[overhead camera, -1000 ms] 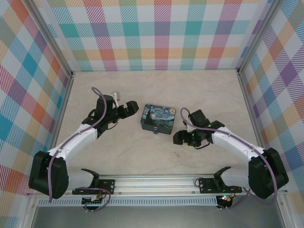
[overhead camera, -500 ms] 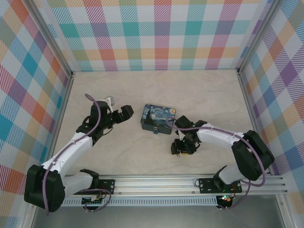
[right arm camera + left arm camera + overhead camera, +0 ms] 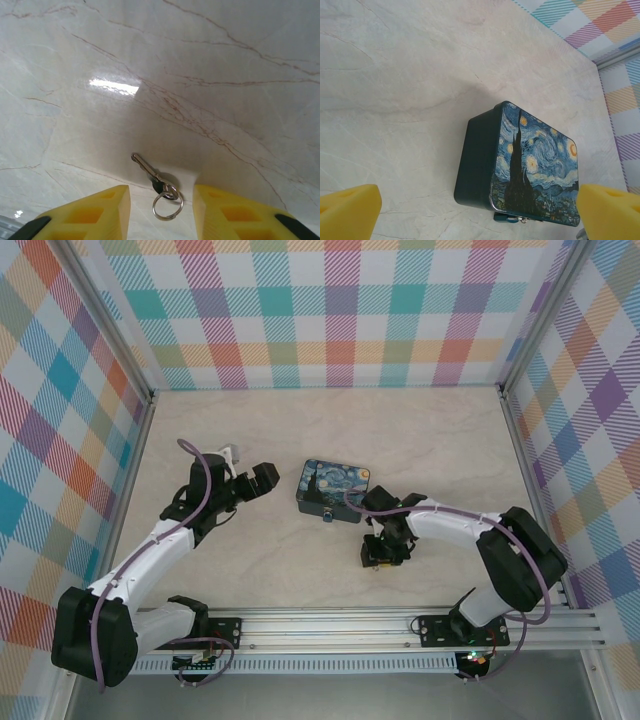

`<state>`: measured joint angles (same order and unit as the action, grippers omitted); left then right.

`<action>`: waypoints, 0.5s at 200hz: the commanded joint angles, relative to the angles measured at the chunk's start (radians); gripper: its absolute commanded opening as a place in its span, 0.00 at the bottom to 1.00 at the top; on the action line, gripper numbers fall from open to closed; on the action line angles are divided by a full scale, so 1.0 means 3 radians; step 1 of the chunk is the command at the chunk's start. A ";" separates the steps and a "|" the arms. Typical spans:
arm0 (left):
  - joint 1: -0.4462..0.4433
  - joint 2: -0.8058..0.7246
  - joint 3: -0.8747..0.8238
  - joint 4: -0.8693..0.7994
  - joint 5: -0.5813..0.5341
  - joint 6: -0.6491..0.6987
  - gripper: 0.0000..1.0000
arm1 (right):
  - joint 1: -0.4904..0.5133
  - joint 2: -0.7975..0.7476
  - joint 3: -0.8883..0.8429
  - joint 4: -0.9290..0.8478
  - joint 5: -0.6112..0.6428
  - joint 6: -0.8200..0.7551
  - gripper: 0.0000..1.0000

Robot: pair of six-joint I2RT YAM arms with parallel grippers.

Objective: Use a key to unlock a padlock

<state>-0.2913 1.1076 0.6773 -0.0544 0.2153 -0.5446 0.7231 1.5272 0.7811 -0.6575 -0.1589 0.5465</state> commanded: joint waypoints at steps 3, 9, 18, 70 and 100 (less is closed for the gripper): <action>0.0040 -0.0074 -0.0027 -0.0047 0.0003 0.0043 1.00 | 0.0043 0.0066 0.0068 -0.0017 0.0003 0.0040 0.34; 0.0040 -0.0077 -0.0023 -0.0051 -0.0002 0.0037 1.00 | 0.0053 0.0073 0.0063 -0.0021 0.0006 0.0044 0.33; 0.0045 -0.0074 -0.0023 -0.0058 -0.0006 0.0041 1.00 | 0.0064 0.0079 0.0061 -0.0020 0.0003 0.0050 0.31; 0.0056 -0.0081 -0.0030 -0.0072 -0.0007 0.0047 1.00 | 0.0093 0.0074 0.0041 0.0038 -0.0007 0.0069 0.15; 0.0061 -0.0114 -0.0023 -0.0101 -0.0007 0.0054 1.00 | 0.0090 -0.0019 0.0064 0.0001 0.0013 0.0040 0.07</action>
<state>-0.2859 1.1053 0.6773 -0.0551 0.2153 -0.5446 0.7433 1.5291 0.7910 -0.6594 -0.1432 0.5613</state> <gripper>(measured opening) 0.999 0.089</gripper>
